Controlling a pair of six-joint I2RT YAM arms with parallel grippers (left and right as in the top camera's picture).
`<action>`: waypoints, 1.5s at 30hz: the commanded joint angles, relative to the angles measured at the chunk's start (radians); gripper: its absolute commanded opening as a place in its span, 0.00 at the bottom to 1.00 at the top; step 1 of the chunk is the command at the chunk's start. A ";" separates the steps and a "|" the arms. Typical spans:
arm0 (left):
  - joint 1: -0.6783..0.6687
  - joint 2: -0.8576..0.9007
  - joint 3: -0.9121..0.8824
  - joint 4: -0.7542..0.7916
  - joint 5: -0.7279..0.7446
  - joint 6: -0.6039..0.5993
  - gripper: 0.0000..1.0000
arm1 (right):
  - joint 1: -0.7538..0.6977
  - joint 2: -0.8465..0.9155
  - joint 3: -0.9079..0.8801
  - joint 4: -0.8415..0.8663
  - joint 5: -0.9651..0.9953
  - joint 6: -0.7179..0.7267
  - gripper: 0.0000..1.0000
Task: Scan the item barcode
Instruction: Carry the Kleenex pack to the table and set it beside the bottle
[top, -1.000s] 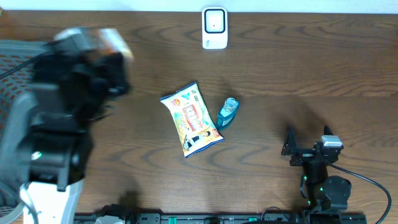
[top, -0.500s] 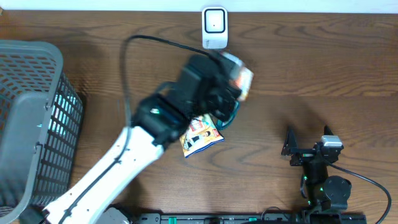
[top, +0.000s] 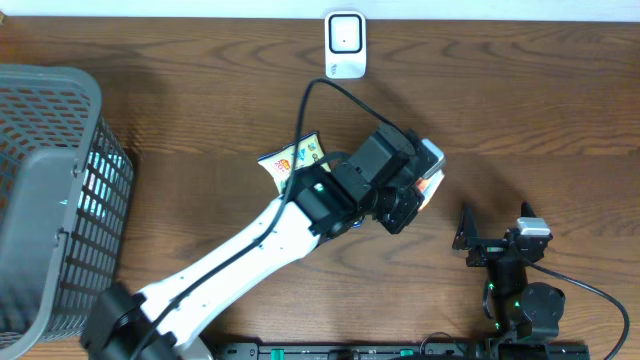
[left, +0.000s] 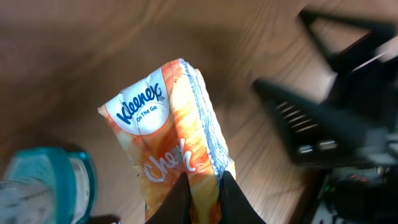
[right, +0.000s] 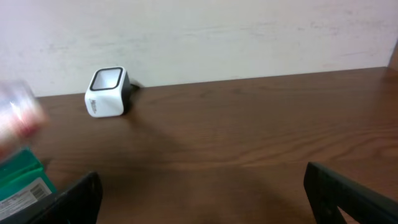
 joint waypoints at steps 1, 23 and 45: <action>0.002 0.066 -0.027 0.007 0.008 -0.007 0.07 | 0.009 -0.002 -0.002 -0.003 0.002 -0.013 0.99; 0.002 0.302 -0.070 0.066 -0.202 -0.076 0.07 | 0.009 -0.002 -0.002 -0.003 0.002 -0.013 0.99; 0.002 0.407 -0.070 0.164 -0.385 -0.082 0.07 | 0.009 -0.002 -0.002 -0.004 0.002 -0.013 0.99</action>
